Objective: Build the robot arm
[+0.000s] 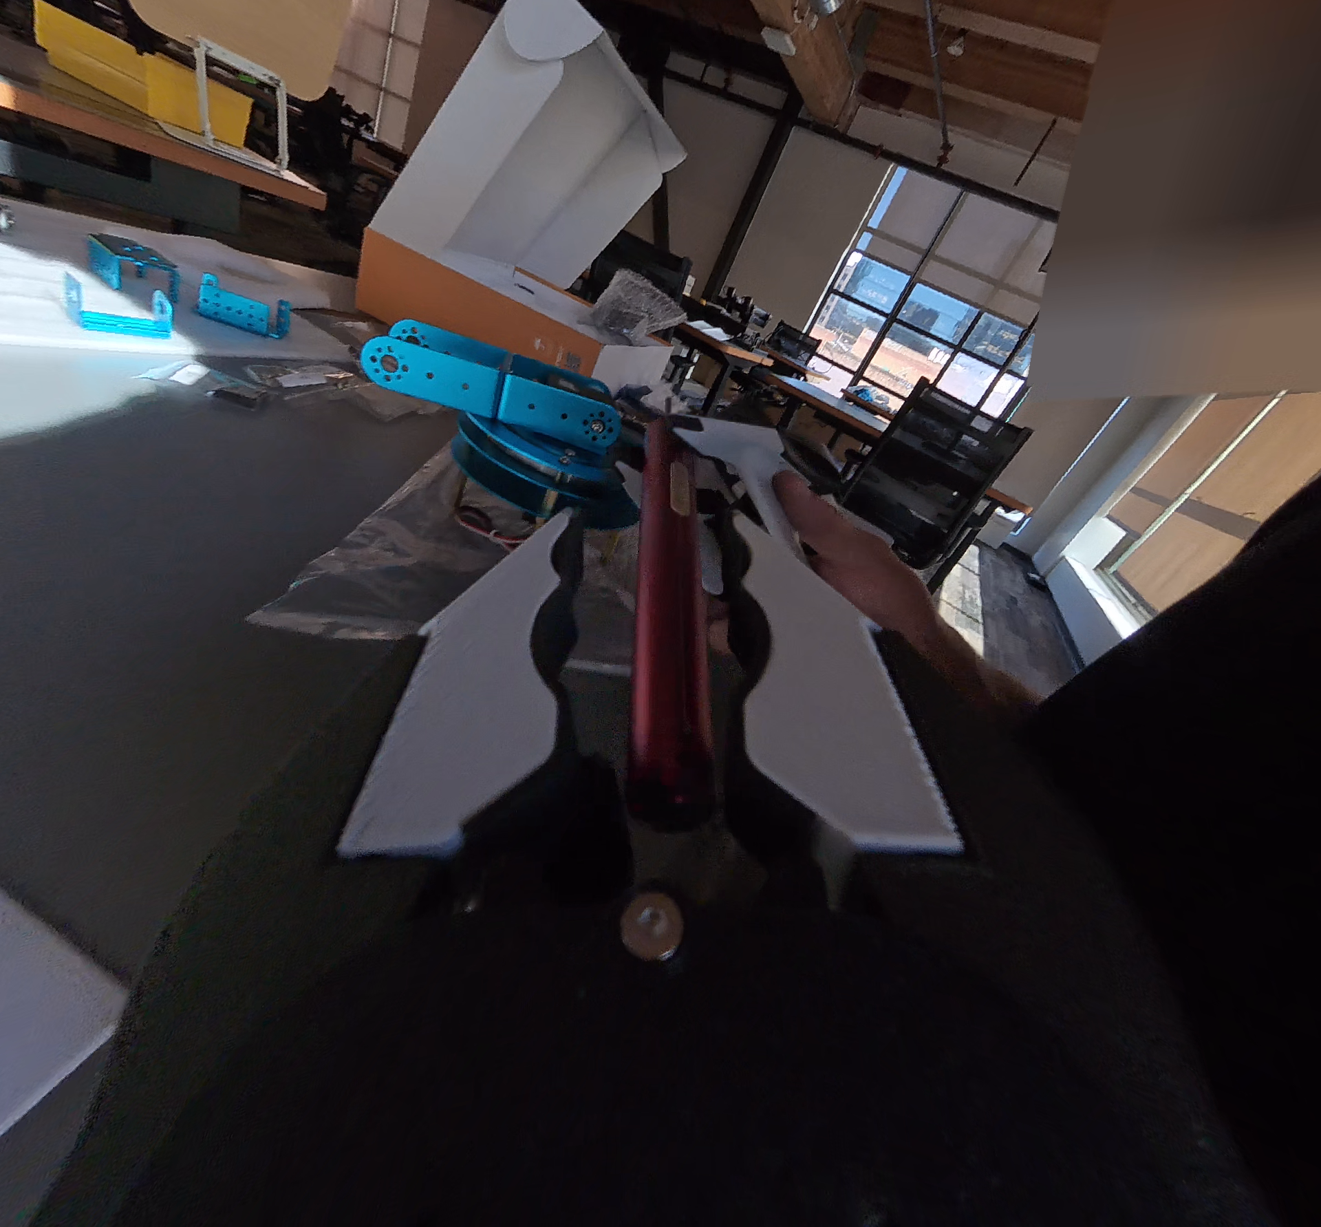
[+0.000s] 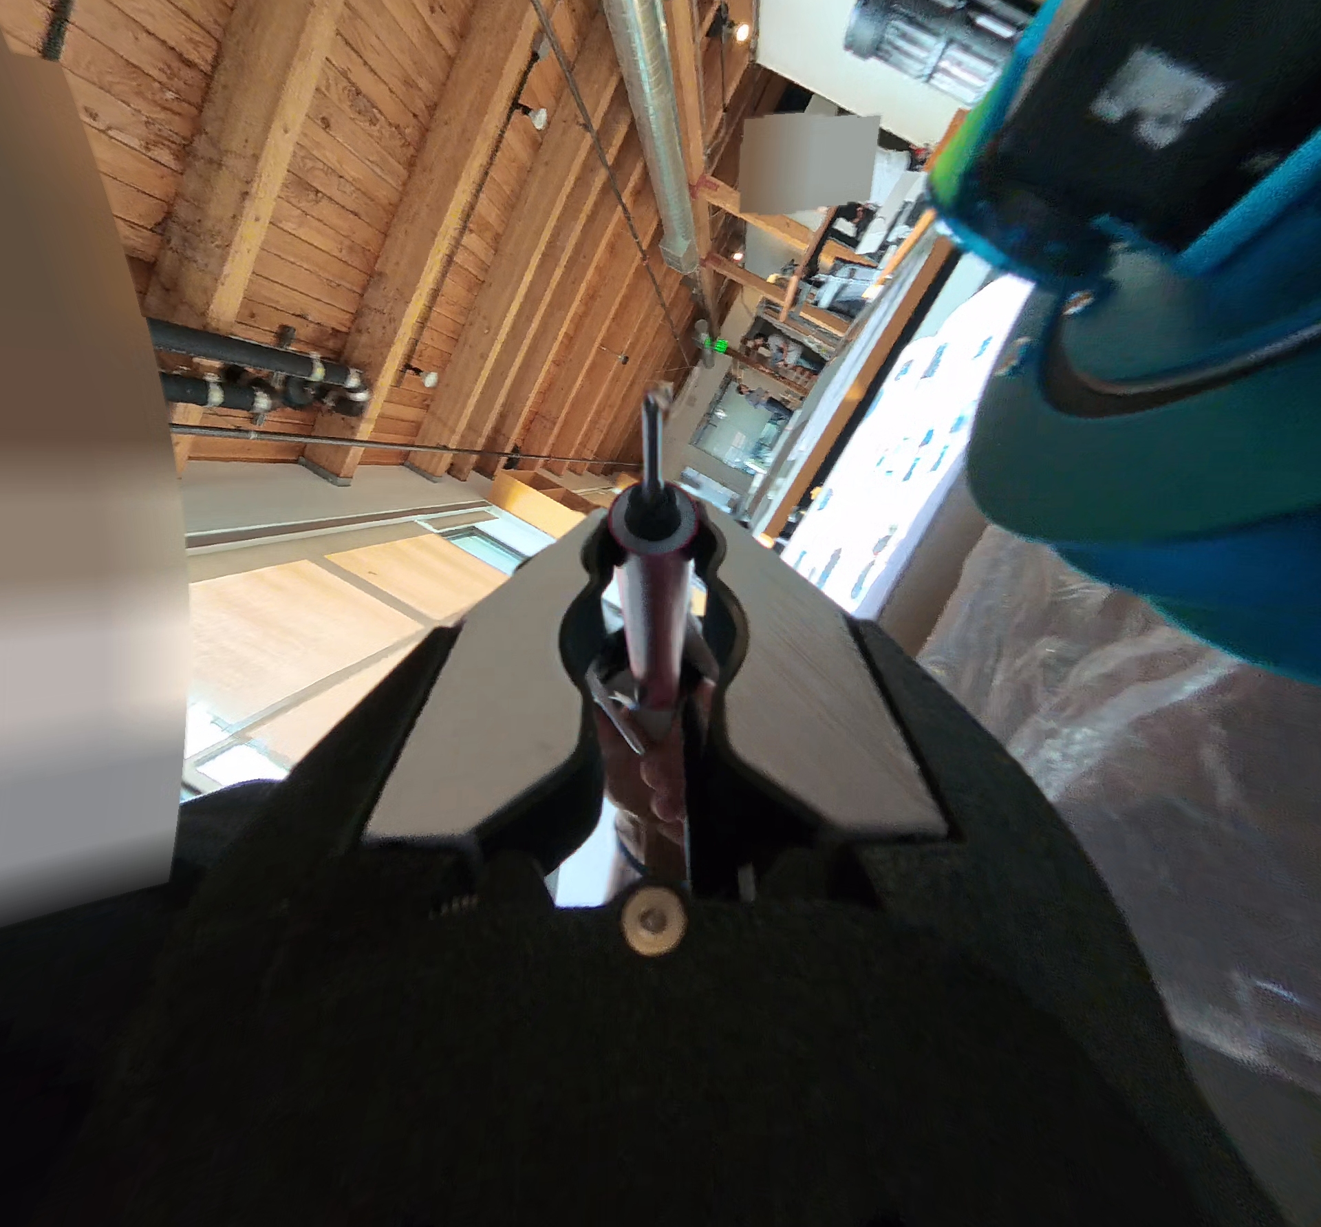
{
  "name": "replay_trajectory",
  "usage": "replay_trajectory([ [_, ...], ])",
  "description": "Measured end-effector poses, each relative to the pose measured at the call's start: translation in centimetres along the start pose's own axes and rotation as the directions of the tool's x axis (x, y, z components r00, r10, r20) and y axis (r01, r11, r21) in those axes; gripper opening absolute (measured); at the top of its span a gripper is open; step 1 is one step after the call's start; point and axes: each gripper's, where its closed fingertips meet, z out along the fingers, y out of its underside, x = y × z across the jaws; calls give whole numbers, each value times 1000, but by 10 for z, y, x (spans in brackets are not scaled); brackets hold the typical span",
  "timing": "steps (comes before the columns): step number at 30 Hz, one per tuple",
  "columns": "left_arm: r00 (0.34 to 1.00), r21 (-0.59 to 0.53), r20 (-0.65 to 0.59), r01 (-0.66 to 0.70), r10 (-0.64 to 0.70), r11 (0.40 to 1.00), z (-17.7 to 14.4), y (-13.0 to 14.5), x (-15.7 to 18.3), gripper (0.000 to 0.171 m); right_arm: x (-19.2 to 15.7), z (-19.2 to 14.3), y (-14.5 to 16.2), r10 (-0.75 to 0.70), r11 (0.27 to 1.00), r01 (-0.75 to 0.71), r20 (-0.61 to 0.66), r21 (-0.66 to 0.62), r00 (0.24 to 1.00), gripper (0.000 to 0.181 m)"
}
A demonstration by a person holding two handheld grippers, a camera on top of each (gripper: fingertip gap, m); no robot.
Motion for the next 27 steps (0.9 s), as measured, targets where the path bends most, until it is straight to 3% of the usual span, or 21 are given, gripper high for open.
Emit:
replay_trajectory([
  [4,985,-171,79,-141,156,975,-20,13,-15,40,10,-5,-3,-49,998,47,-63,-29,997,18],
  [7,976,-309,41,-191,214,932,-20,24,-10,44,14,-3,-6,-76,997,72,-103,-40,992,18],
  [10,995,-361,-95,5,-42,932,-7,35,12,50,10,3,-7,-66,997,62,-91,-48,994,18],
  [13,923,-415,-179,244,-342,876,8,44,24,56,4,9,-9,-54,998,51,-67,-45,996,18],
  [18,850,-493,-235,314,-472,812,26,53,32,49,-3,12,-14,-39,999,39,-34,-11,999,18],
  [21,808,-525,-260,341,-528,780,32,49,33,19,-6,12,-13,-53,999,53,-11,9,999,19],
  [27,755,-588,-249,380,-607,714,22,49,32,17,-6,10,-9,-180,984,179,-35,-19,983,26],
])
